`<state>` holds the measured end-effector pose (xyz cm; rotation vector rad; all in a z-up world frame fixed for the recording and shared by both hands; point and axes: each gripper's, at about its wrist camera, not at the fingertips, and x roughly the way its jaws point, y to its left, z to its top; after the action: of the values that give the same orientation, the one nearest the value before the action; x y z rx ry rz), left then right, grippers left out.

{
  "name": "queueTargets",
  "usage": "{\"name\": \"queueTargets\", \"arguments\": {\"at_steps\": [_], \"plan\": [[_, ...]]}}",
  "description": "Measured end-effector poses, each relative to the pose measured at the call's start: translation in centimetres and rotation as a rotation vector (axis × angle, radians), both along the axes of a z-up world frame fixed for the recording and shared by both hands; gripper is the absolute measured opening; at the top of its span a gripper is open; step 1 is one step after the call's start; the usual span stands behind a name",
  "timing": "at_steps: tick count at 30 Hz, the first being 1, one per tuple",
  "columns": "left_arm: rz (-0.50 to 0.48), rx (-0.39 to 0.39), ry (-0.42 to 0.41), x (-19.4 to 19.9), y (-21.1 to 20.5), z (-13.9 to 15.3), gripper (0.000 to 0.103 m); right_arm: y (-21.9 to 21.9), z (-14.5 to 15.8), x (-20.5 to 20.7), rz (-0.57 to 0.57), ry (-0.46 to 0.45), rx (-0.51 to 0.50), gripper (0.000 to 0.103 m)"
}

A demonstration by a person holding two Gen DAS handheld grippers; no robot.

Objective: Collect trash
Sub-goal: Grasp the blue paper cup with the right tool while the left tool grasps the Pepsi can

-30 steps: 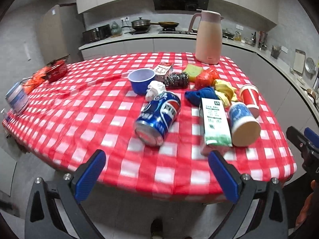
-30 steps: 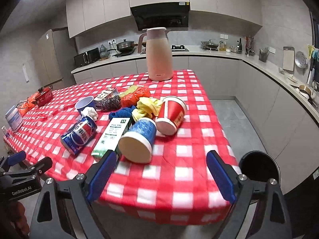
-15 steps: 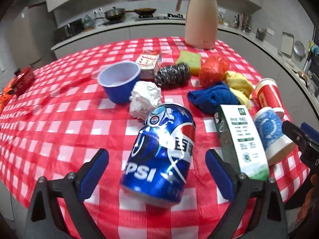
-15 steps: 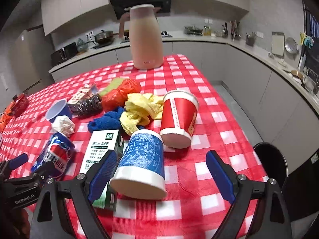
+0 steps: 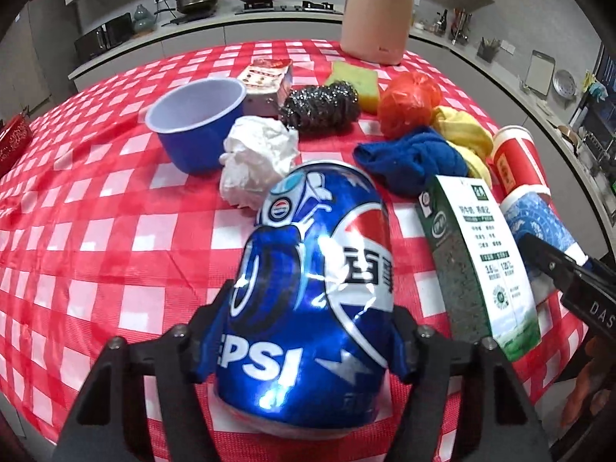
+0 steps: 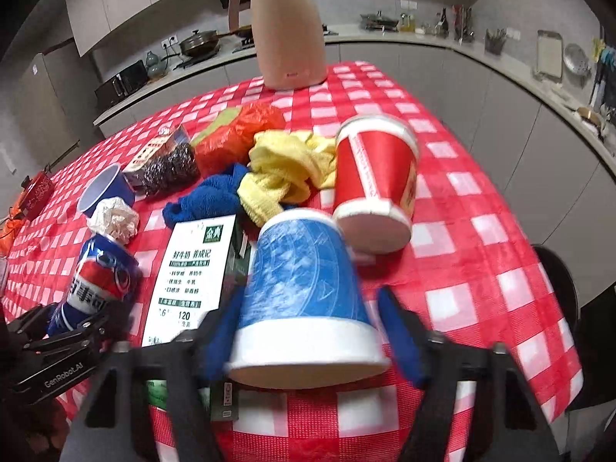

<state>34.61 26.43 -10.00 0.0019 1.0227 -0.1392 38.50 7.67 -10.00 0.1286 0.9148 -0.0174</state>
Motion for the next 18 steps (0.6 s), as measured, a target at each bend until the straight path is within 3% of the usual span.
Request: {"name": "queueTargets", "arguments": {"at_steps": [8, 18], "plan": [[-0.009, -0.023, -0.031, -0.4, 0.1, 0.3, 0.066, 0.0, 0.7, -0.6, 0.018, -0.034, 0.013, 0.058], [-0.011, -0.033, -0.110, -1.4, -0.3, 3.5, 0.066, -1.2, 3.3, -2.5, 0.015, -0.114, 0.046, 0.057]]}}
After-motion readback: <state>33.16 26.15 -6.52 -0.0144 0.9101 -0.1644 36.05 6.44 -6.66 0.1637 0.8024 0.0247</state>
